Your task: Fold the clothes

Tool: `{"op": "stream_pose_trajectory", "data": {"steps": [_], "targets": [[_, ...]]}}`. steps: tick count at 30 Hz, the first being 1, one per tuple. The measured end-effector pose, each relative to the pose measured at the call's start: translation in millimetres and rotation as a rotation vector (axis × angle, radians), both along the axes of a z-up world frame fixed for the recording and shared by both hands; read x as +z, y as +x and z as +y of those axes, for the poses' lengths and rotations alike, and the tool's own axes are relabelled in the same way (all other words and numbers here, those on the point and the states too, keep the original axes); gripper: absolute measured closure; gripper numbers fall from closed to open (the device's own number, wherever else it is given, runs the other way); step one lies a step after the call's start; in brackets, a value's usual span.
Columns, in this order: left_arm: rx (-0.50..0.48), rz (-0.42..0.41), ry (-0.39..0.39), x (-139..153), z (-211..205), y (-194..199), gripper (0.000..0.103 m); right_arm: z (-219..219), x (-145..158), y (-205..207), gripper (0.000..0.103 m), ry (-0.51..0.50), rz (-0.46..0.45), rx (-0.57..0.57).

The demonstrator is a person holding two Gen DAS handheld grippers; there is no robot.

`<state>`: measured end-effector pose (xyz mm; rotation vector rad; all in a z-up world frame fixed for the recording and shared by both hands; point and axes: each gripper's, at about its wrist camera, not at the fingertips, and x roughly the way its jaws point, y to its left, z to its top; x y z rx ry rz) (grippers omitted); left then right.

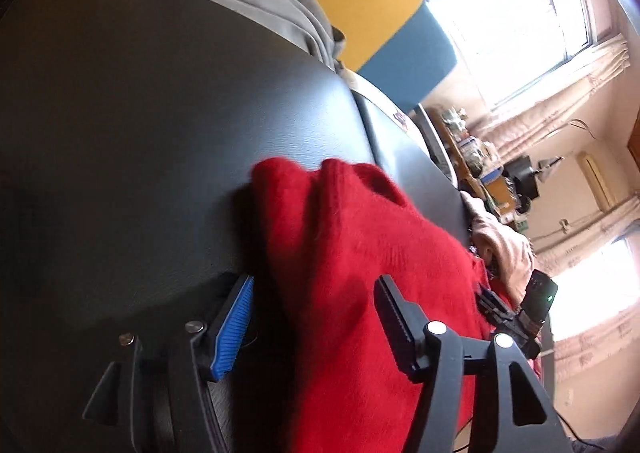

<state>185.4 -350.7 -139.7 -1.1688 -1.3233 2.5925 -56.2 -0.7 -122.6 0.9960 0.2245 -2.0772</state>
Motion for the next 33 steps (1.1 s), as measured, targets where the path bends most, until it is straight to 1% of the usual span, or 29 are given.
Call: {"op": "stream_pose_trajectory", "data": {"steps": [1, 2, 3, 4, 5, 6, 10, 12, 14, 15, 17, 20, 22, 23, 25, 27, 29, 30, 32, 33], "targets": [[-0.014, 0.01, 0.02, -2, -1, -7, 0.043, 0, -1, 1, 0.0, 0.008, 0.011, -0.001], [-0.021, 0.021, 0.055, -6, -3, -11, 0.043, -1, 0, 4, 0.0, 0.009, 0.017, -0.002], [-0.027, 0.032, 0.09, -11, -4, -15, 0.052, -2, 0, 4, 0.0, 0.007, 0.017, -0.002], [-0.035, 0.035, 0.119, -15, -6, -18, 0.068, -2, -1, 2, 0.0, 0.002, 0.015, -0.001], [-0.044, 0.007, 0.123, -18, -6, -21, 0.076, -2, 0, 1, 0.0, -0.002, 0.012, 0.0], [-0.04, 0.001, 0.139, -21, -8, -22, 0.082, -1, 0, 0, 0.0, -0.006, 0.01, 0.0], [0.016, 0.012, 0.113, -9, -10, -10, 0.09, -2, 1, 0, 0.0, -0.006, 0.009, 0.001], [0.044, 0.018, 0.099, -3, -11, -4, 0.09, -3, 4, 1, 0.0, 0.001, 0.002, 0.014], [0.06, 0.015, 0.078, 5, -16, 4, 0.09, -6, 9, 3, 0.0, 0.005, -0.029, 0.072], [0.067, 0.004, 0.055, 12, -21, 9, 0.09, -7, 13, 6, 0.0, 0.004, -0.046, 0.116], [0.086, -0.016, 0.006, 26, -33, 19, 0.09, -2, 22, 11, 0.006, -0.001, -0.081, 0.197], [0.121, -0.037, -0.04, 43, -55, 33, 0.09, 6, 30, 18, 0.008, 0.006, -0.132, 0.29], [0.141, -0.045, -0.051, 52, -67, 39, 0.09, 9, 30, 22, 0.01, 0.027, -0.16, 0.343], [0.151, -0.048, -0.057, 58, -72, 43, 0.09, 10, 31, 24, 0.014, 0.033, -0.171, 0.363], [0.156, -0.053, -0.072, 68, -78, 53, 0.09, 8, 35, 25, 0.018, 0.034, -0.173, 0.396], [0.154, -0.057, -0.084, 78, -81, 58, 0.09, 4, 41, 28, 0.018, 0.035, -0.166, 0.435], [0.152, -0.058, -0.08, 84, -81, 59, 0.09, -5, 40, 31, 0.02, 0.068, -0.141, 0.476], [0.149, -0.053, -0.07, 87, -80, 60, 0.09, -10, 39, 33, 0.02, 0.09, -0.128, 0.496], [0.138, -0.034, -0.042, 94, -74, 60, 0.09, -17, 30, 34, 0.025, 0.145, -0.117, 0.526], [0.131, -0.021, -0.024, 97, -70, 60, 0.09, -19, 25, 35, 0.025, 0.163, -0.107, 0.536]]}}
